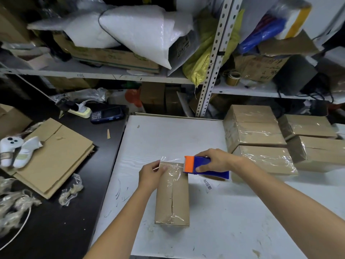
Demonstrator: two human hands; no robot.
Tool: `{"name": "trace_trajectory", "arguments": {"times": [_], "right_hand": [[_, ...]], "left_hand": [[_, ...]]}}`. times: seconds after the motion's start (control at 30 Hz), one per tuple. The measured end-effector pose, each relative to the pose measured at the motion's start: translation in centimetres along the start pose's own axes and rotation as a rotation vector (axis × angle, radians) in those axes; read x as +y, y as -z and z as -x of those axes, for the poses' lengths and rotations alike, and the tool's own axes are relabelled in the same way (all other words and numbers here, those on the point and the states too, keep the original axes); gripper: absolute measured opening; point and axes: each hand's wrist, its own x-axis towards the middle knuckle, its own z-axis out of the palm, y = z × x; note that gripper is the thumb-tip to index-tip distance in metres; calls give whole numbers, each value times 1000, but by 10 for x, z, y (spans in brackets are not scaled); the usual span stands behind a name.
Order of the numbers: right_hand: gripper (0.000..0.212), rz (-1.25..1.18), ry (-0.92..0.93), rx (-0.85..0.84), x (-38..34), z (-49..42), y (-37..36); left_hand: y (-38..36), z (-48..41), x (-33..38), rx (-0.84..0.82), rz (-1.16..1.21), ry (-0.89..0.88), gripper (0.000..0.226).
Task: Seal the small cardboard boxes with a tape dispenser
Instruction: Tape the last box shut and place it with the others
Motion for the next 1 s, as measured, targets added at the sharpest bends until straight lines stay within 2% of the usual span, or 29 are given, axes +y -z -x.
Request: {"name": "trace_trajectory", "arguments": {"times": [0.17, 0.27, 0.43, 0.6, 0.77, 0.9, 1.0], "right_hand": [[54, -10, -4, -16, 23, 24, 15], [57, 45, -67, 2, 33, 30, 9], [53, 165, -30, 81, 7, 11, -23], [48, 331, -6, 229, -7, 4, -35], [46, 204, -107, 319, 1, 0, -63], [54, 81, -177, 383, 22, -5, -84], [57, 96, -245, 407, 44, -3, -98]], "left_hand": [[12, -5, -5, 27, 8, 25, 20], [4, -1, -2, 27, 10, 20, 17], [2, 3, 0, 19, 6, 13, 22], [-1, 6, -1, 48, 34, 15, 27], [-2, 9, -3, 34, 53, 2, 18], [-2, 9, -5, 33, 66, 18, 17], [-6, 11, -8, 36, 94, 54, 33]]}}
